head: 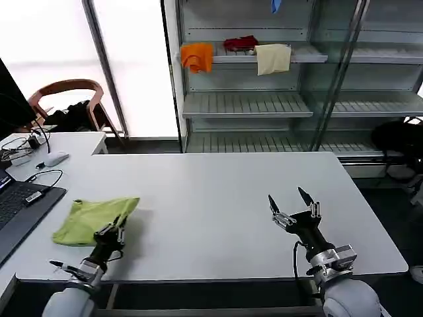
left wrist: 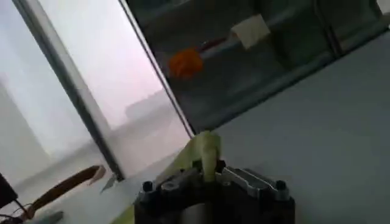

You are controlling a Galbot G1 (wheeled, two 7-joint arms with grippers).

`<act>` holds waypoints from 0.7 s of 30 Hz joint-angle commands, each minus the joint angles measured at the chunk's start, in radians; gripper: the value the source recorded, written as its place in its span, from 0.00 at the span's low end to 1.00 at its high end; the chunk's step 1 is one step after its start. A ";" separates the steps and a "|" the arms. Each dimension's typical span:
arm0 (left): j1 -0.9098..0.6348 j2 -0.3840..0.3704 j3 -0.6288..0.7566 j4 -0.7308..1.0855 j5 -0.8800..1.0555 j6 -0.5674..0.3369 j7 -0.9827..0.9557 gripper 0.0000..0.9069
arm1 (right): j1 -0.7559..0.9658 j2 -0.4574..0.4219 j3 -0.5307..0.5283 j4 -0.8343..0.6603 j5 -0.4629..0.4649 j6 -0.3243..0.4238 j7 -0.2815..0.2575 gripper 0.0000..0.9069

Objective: Fold and organize the clothes.

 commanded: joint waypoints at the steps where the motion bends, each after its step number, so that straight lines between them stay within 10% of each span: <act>1: -0.067 -0.057 0.191 -0.077 -0.014 0.125 -0.053 0.01 | -0.009 0.009 -0.001 0.006 -0.008 0.000 0.000 1.00; 12: -0.236 -0.154 0.402 -0.062 -0.087 0.263 -0.207 0.04 | 0.002 0.030 -0.013 0.010 -0.037 -0.027 0.003 1.00; 13: -0.238 -0.158 0.414 -0.064 -0.083 0.277 -0.214 1.00 | 0.005 0.031 -0.015 0.008 -0.038 -0.032 0.003 1.00; 21: -0.246 -0.143 0.459 -0.155 -0.061 0.251 -0.298 1.00 | 0.054 0.041 -0.052 -0.018 -0.036 -0.067 -0.003 1.00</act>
